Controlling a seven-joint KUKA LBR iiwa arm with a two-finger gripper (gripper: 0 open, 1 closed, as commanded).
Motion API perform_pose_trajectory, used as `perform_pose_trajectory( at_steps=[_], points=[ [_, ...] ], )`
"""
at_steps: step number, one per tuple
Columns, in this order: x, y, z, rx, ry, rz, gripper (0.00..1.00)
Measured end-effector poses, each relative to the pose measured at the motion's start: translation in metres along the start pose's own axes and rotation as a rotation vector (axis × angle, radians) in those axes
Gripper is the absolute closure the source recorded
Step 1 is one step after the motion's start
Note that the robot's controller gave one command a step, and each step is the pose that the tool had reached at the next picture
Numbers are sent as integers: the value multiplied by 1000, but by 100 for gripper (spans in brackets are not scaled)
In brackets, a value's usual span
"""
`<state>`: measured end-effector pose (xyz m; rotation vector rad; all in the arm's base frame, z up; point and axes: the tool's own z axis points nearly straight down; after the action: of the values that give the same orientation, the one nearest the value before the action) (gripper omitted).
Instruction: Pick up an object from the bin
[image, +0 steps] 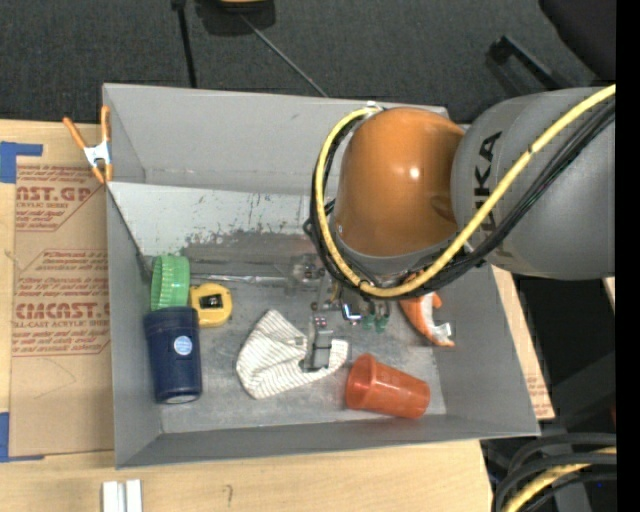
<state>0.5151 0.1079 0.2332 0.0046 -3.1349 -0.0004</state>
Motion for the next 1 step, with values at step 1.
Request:
perform_pose_trajectory(
  at_steps=[1],
  points=[
    [-2,-1,-5,-1,-8,2,0]
  ],
)
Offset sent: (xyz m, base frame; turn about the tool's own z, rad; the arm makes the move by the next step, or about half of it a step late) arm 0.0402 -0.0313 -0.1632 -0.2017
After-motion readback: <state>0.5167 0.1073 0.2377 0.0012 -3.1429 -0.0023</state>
